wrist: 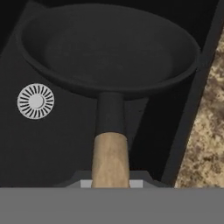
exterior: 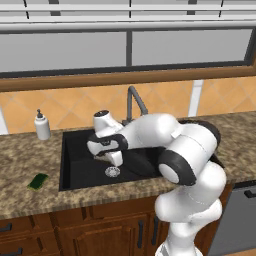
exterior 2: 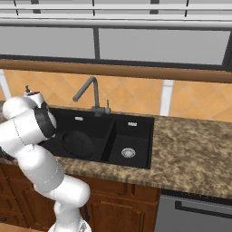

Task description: Pick the pan and sponge and place them into the sink. Then turn on the water.

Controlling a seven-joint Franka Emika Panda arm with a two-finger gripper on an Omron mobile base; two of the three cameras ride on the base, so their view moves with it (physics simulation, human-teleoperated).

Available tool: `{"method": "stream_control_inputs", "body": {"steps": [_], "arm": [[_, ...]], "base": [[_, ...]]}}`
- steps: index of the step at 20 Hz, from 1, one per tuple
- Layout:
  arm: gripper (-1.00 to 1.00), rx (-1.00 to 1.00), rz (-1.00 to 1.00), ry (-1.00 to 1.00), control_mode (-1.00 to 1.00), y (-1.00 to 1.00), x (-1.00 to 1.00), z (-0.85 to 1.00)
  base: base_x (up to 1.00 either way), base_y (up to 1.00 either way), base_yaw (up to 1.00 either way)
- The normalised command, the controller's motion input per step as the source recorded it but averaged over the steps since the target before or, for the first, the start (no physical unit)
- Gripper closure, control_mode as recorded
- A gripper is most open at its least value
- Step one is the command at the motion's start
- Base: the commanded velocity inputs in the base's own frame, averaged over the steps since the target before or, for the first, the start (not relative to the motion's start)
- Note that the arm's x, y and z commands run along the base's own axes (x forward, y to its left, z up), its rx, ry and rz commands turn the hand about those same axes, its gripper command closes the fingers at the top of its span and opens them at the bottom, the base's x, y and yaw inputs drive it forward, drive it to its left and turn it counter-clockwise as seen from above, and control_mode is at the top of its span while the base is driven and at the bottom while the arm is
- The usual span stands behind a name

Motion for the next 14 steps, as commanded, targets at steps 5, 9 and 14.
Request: {"method": "stream_control_inputs", "body": {"steps": [5, 9, 14], "arm": [[1.00, 0.00, -0.11, 0.00, -1.00, 0.01, 0.31, -0.37], [1.00, 0.01, -0.09, 0.00, -1.00, 0.04, 0.23, -0.50], [1.00, 0.01, -0.10, 0.00, -1.00, 0.09, 0.21, -0.46]], "base": [[0.00, 0.00, 0.00], [0.00, 0.00, 0.00], [0.00, 0.00, 0.00]]}}
